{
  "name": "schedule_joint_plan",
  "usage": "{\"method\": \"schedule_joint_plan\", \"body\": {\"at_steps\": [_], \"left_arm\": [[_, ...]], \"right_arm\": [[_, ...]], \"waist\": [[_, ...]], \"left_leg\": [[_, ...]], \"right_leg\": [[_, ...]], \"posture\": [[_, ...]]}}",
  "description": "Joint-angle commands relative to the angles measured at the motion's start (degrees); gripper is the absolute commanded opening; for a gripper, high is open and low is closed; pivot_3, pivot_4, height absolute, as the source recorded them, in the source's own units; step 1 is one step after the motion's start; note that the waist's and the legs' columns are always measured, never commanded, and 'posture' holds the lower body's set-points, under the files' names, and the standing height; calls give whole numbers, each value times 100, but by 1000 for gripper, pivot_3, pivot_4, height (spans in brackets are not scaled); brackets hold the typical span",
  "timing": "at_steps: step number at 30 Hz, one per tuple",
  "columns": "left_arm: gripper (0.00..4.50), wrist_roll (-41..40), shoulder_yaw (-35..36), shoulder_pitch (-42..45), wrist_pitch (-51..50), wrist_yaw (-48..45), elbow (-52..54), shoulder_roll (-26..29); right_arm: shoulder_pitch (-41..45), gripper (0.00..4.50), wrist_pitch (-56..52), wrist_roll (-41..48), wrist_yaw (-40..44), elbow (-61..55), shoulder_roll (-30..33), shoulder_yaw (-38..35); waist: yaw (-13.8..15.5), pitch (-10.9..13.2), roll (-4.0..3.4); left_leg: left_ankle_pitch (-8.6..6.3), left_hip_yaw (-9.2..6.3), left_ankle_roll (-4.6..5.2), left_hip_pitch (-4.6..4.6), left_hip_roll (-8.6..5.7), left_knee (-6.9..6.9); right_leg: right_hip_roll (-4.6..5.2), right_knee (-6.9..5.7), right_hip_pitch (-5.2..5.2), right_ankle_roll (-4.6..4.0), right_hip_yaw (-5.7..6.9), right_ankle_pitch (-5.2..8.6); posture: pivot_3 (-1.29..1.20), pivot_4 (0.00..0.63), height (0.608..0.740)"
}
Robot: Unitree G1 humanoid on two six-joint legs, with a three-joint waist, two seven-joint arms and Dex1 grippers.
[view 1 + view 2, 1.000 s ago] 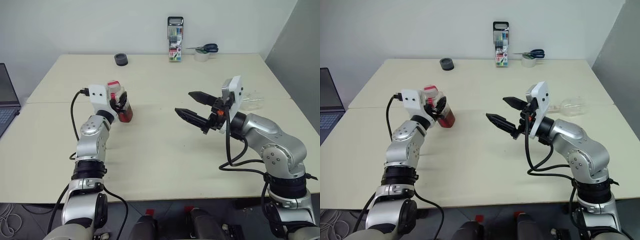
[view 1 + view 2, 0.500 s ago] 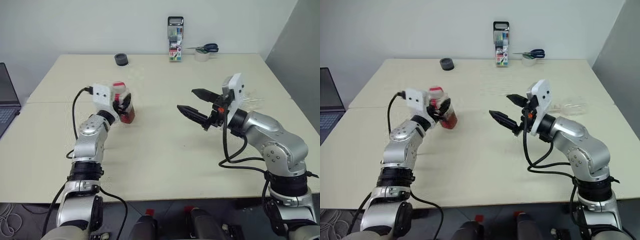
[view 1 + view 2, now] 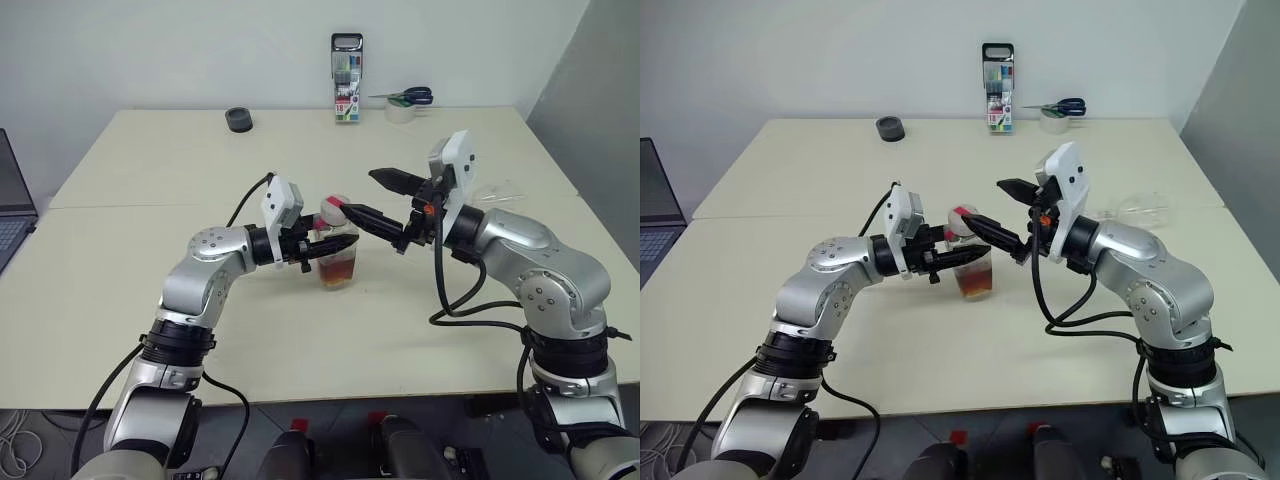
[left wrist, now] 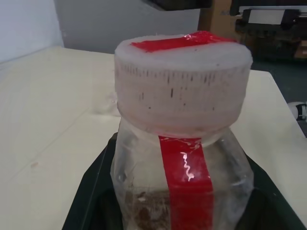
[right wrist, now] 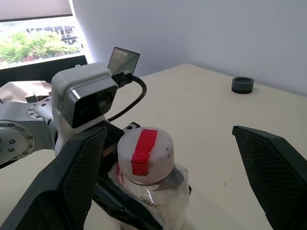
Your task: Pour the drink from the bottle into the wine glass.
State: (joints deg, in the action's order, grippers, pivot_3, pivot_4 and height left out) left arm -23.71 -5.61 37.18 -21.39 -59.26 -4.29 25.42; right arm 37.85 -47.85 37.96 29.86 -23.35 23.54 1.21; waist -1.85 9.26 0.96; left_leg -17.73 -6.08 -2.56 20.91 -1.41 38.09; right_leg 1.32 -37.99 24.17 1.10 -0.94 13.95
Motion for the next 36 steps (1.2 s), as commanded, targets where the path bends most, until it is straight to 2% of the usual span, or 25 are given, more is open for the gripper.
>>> {"method": "schedule_joint_plan", "body": {"at_steps": [1, 12, 20, 23, 29, 36], "left_arm": [[1844, 106, -7, 331, 353, -139, -76, -37], [1844, 232, -13, 468, 571, -178, -337, -232], [1844, 208, 51, 477, 523, -64, -347, -295], [1844, 227, 42, 485, 537, -62, -363, -298], [1844, 237, 39, 502, 549, -50, -380, -316], [1844, 199, 28, 479, 478, -51, -259, -313]], "right_arm": [[56, 4500, 33, 74, -45, -311, -61, 0], [33, 4500, 317, -377, -290, -39, -573, 329], [-31, 4500, 423, -587, -261, 72, -632, 369], [-15, 3910, 441, -584, -256, 87, -673, 344], [-39, 1864, 522, -675, -231, 97, -682, 363], [-39, 1837, 554, -686, -84, 95, -693, 396]], "waist": [[3, 0, 0], [0, 0, 0], [-1, 0, 0], [-2, 0, 0], [0, 0, 0], [0, 0, 0]], "left_leg": [[0, 0, 0, 0, -1, 0], [0, -1, 0, 0, 1, 0], [0, -1, 0, 0, 0, 0], [0, 0, 0, 0, 1, 0], [0, 0, 0, 0, -1, 0], [0, -1, 0, 0, 0, 0]], "right_leg": [[0, 1, 0, 0, 0, 0], [0, -2, 2, 0, -1, 0], [1, -1, 1, 0, -2, 0], [1, -2, 2, 0, -2, 0], [0, -2, 2, 0, -2, 0], [0, -1, 2, 0, -2, 0]], "posture": [[0, 150, 740], [0, 150, 740], [0, 150, 740], [0, 150, 740], [0, 150, 740], [0, 150, 740]]}}
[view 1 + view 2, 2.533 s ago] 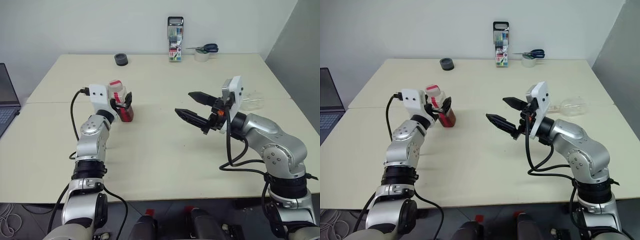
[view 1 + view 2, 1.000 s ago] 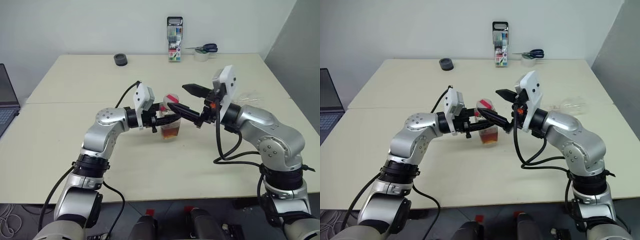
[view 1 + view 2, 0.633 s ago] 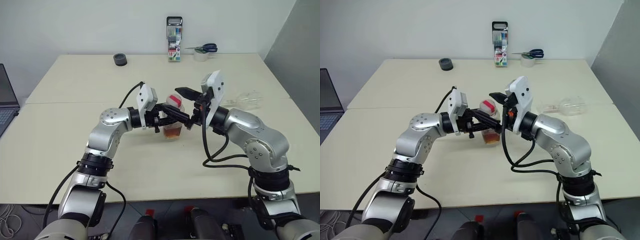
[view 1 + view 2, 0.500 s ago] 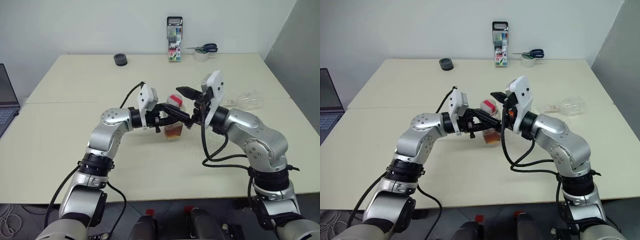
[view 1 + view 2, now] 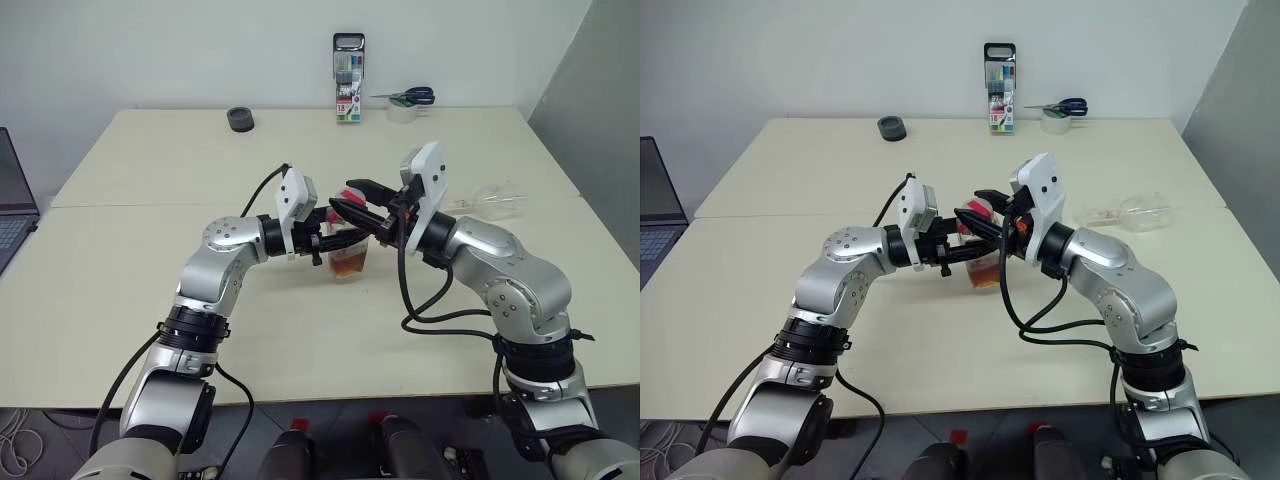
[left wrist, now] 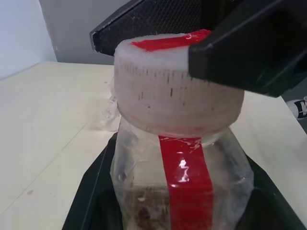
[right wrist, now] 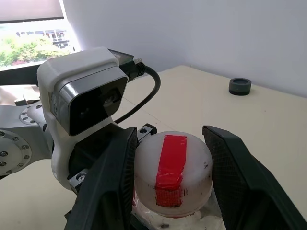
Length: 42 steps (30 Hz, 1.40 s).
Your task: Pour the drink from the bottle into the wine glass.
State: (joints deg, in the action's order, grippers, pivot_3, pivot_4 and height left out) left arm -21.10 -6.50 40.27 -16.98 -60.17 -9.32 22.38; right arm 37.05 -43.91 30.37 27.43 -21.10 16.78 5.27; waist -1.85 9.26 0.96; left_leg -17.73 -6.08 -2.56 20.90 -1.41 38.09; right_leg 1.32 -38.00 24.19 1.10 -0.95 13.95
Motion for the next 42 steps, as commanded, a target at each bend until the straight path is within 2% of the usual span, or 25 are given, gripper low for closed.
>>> {"method": "schedule_joint_plan", "body": {"at_steps": [1, 4, 8, 13, 18, 19, 21, 26, 30, 33, 42], "left_arm": [[1844, -136, 87, 163, -50, -56, 393, 25], [1844, -432, -27, 145, -394, -496, 937, 198], [1844, -1006, -107, 222, -981, -1086, 1698, 487], [1844, -1430, -97, 319, -1475, -1257, 2050, 548], [1844, -1296, -98, 272, -1398, -1319, 2007, 586], [1844, -1253, -68, 248, -1359, -1288, 1964, 603], [1844, -1160, -30, 200, -1260, -1212, 1848, 618], [1844, -919, 55, 103, -946, -839, 1516, 478], [1844, -878, 91, 57, -874, -581, 1476, 384], [1844, -803, 103, 57, -779, -440, 1368, 318], [1844, -680, 27, 146, -677, -403, 1241, 230]], "right_arm": [[119, 1837, 141, 215, 407, -145, 70, -29], [492, 1837, -57, 774, 1306, -49, 409, -168], [1257, 1837, -87, 1016, 2708, 637, 917, 26], [1759, 1837, -53, 1010, 3328, 1250, 862, 151], [1704, 3574, -148, 943, 3621, 1409, 1259, -67], [1611, 3978, -226, 959, 3581, 1324, 1400, -167], [1439, 4473, -397, 1054, 3457, 1137, 1628, -342], [868, 4473, -963, 1439, 2432, 266, 1774, -1005], [440, 4473, -1158, 1535, 1379, -534, 1496, -1252], [107, 4473, -1137, 1438, 639, -968, 1113, -1205], [-150, 4473, -934, 1278, -453, -1449, 311, -767]], "waist": [[0, 0, 0], [-6, 3, -2], [-28, 4, -4], [-31, 4, -4], [7, 5, -2], [11, 5, -2], [20, 5, -2], [19, 5, -2], [2, 5, -2], [5, 5, -2], [8, 5, -2]], "left_leg": [[0, 0, 0, 0, 0, 0], [0, 1, 0, 2, -1, 2], [-5, 3, 8, -1, 2, -1], [-13, -2, 24, -5, 3, 1], [-8, -2, 15, 1, -2, 4], [-2, -4, 4, 5, -2, 8], [-1, -4, 2, 5, -4, 8], [-1, -3, 2, 3, 2, 5], [-1, 1, 2, 2, 3, 2], [-1, 0, 2, 0, 6, 2], [0, 0, 1, 1, 1, 5]], "right_leg": [[0, -1, 0, 0, 0, 0], [-1, 0, 0, 0, 1, 0], [-5, 1, 0, 0, 1, 0], [-6, -1, -6, 0, 5, 0], [0, 2, -4, 0, 4, 0], [0, 3, -3, 0, 5, 0], [3, 3, -4, 0, 5, 0], [8, 2, -2, 0, 2, 0], [17, 0, 1, 0, -2, 0], [17, -2, -1, 0, -2, 0], [7, -2, -1, 0, 0, 0]], "posture": [[0, 150, 740], [0, 150, 740], [0, 150, 740], [0, 150, 740], [0, 150, 740], [0, 150, 740], [0, 150, 740], [0, 150, 740], [0, 150, 740], [0, 150, 740], [0, 150, 740]]}}
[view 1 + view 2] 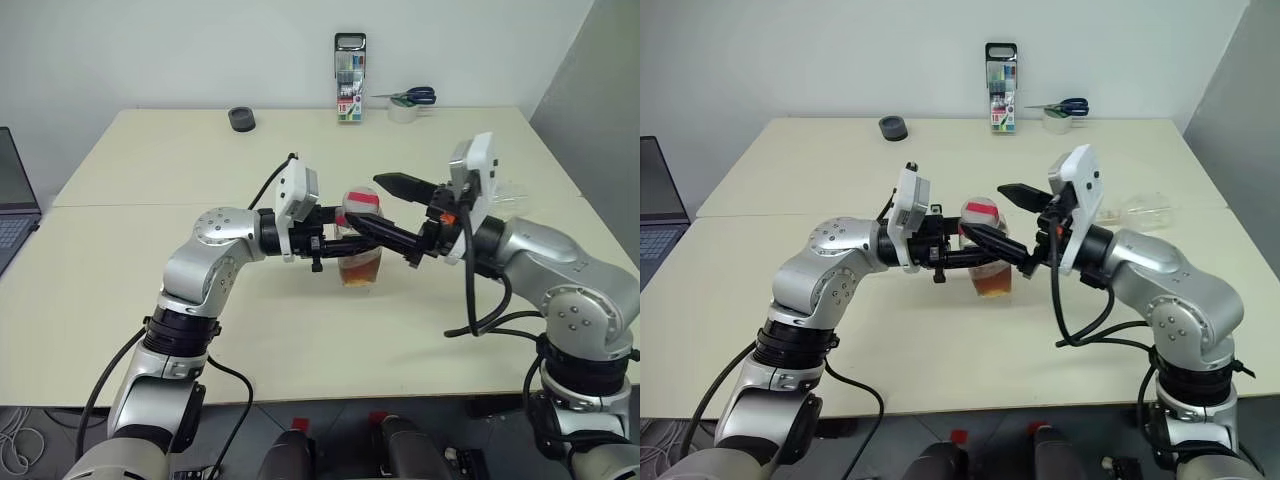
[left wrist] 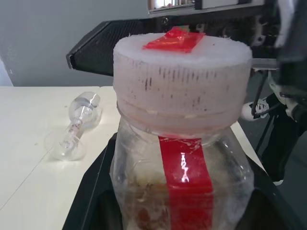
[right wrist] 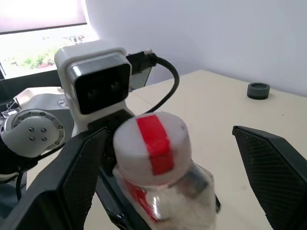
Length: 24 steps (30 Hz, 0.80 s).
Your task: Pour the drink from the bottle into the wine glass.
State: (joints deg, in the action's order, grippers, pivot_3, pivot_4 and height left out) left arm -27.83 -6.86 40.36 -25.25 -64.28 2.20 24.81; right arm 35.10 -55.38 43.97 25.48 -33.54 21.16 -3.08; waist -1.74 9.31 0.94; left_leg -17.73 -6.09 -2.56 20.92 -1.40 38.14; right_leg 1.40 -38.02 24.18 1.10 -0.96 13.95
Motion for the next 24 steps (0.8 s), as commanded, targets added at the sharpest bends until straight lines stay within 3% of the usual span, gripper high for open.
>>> {"method": "schedule_joint_plan", "body": {"at_steps": [1, 6, 8, 13, 20, 24], "left_arm": [[1844, 3, 59, 145, 153, -6, 80, -11], [1844, 20, 53, 171, 162, -36, 54, 0], [1844, 25, 55, 189, 154, -36, 47, -3], [1844, 53, 71, 190, 158, -52, 22, 7], [1844, 29, 63, 135, 106, -55, 98, 24], [1844, -188, -61, 171, -96, -427, 310, 121]], "right_arm": [[53, 4473, 257, -112, -306, -208, -157, 91], [14, 4310, 341, -87, -403, -230, -188, 132], [-36, 3844, 381, -78, -410, -258, -182, 145], [-121, 2048, 513, -156, -382, -307, -93, 243], [3, 1942, 697, -123, -2, -62, 7, 272], [737, 1941, 920, 151, 1145, 946, 96, 294]], "waist": [[-3, 0, 0], [-4, 0, 0], [-5, 0, 0], [-6, 0, 0], [-6, 0, 0], [-25, 1, -1]], "left_leg": [[0, 0, 0, 0, 0, 0], [0, 0, 0, 0, -3, 0], [0, -1, 0, 0, -2, 0], [0, 0, 1, 0, -1, 0], [-1, 1, 1, 0, -1, 0], [-1, 3, 2, -2, -2, 0]], "right_leg": [[-2, 0, 0, 0, 0, 0], [-5, 1, -1, 0, 0, 0], [-6, 1, -1, 0, 1, 0], [-8, 0, -1, 0, 1, 0], [-9, 1, -1, 0, 1, 0], [-11, 0, -2, 0, 1, 0]], "posture": [[0, 150, 740], [0, 150, 740], [0, 150, 740], [0, 150, 740], [0, 150, 740], [0, 150, 740]]}}
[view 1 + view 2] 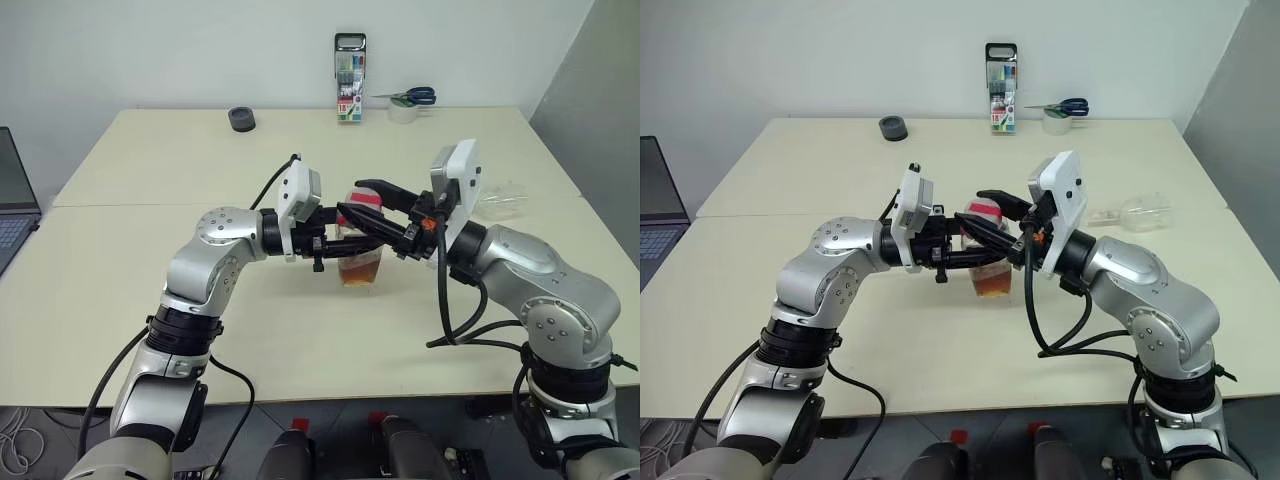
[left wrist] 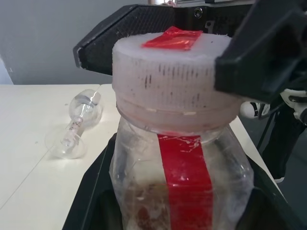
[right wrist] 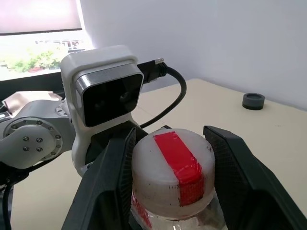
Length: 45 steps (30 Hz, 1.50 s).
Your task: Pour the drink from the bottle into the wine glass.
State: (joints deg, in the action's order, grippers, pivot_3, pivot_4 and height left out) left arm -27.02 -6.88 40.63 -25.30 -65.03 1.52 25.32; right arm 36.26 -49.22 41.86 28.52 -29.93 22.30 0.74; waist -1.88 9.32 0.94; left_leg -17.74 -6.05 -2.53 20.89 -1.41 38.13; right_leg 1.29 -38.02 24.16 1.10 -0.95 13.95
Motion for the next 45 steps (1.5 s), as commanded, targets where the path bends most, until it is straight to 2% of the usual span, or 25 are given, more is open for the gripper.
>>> {"method": "schedule_joint_plan", "body": {"at_steps": [1, 5, 9, 12, 16, 22, 25, 31, 37, 45], "left_arm": [[1844, -327, -79, 164, -145, -449, 423, 95], [1844, -724, -113, 337, -569, -802, 684, 218], [1844, -793, -165, 341, -697, -988, 803, 306], [1844, -780, -155, 325, -708, -1007, 808, 308], [1844, -662, -85, 319, -590, -888, 691, 291], [1844, -648, 76, 283, -562, -574, 661, 293], [1844, -589, 137, 252, -494, -387, 565, 255], [1844, -488, 162, 278, -326, -228, 353, 225], [1844, -454, 123, 332, -263, -189, 284, 161], [1844, -454, 128, 312, -267, -165, 348, 165]], "right_arm": [[801, 1941, 336, 432, 1106, 846, -35, -91], [1555, 1941, 566, 190, 2571, 1896, -24, 514], [1989, 1941, 618, 21, 3281, 2626, -93, 714], [2068, 2970, 655, -113, 3552, 2855, -46, 718], [1862, 4380, 371, -22, 3700, 2688, 517, 440], [1204, 4471, -430, 630, 2564, 1258, 967, -408], [816, 4471, -541, 634, 1728, 547, 907, -659], [361, 4471, -720, 937, 639, -330, 639, -750], [389, 4471, -441, 570, -51, -380, 225, -361], [401, 4471, 45, 24, -120, -118, 134, -57]], "waist": [[-29, 1, -3], [-56, 2, -4], [-64, 2, -4], [-50, 2, -4], [12, 3, -3], [18, 3, -3], [0, 3, -3], [7, 3, -3], [5, 3, -3], [5, 3, -3]], "left_leg": [[-1, 3, 3, -1, 1, -2], [-11, 4, 21, -3, 5, -3], [-11, -1, 20, -1, 3, -2], [-5, -3, 10, 1, 1, 0], [1, -8, -1, 8, -2, 6], [1, -7, -1, 8, 1, 0], [1, -3, 0, 2, 3, -4], [1, -3, 0, 2, 4, 0], [1, -4, -1, 2, 3, 0], [1, -2, -1, 2, 1, 0]], "right_leg": [[-3, 1, 0, 0, -2, 0], [-9, 0, 0, 0, 4, 0], [-4, 2, 0, 0, 3, 0], [0, 2, 1, -1, 3, 0], [4, 4, 1, 0, 5, 0], [24, 4, 4, 0, 2, 0], [23, 1, 4, 0, -1, 0], [20, -2, 2, 0, 0, 0], [9, -1, 2, 0, 0, 0], [2, 0, 2, 0, 0, 0]], "posture": [[0, 150, 740], [0, 150, 740], [0, 150, 740], [0, 150, 740], [0, 150, 740], [0, 150, 740], [0, 150, 740], [0, 150, 740], [0, 150, 740], [0, 150, 740]]}}
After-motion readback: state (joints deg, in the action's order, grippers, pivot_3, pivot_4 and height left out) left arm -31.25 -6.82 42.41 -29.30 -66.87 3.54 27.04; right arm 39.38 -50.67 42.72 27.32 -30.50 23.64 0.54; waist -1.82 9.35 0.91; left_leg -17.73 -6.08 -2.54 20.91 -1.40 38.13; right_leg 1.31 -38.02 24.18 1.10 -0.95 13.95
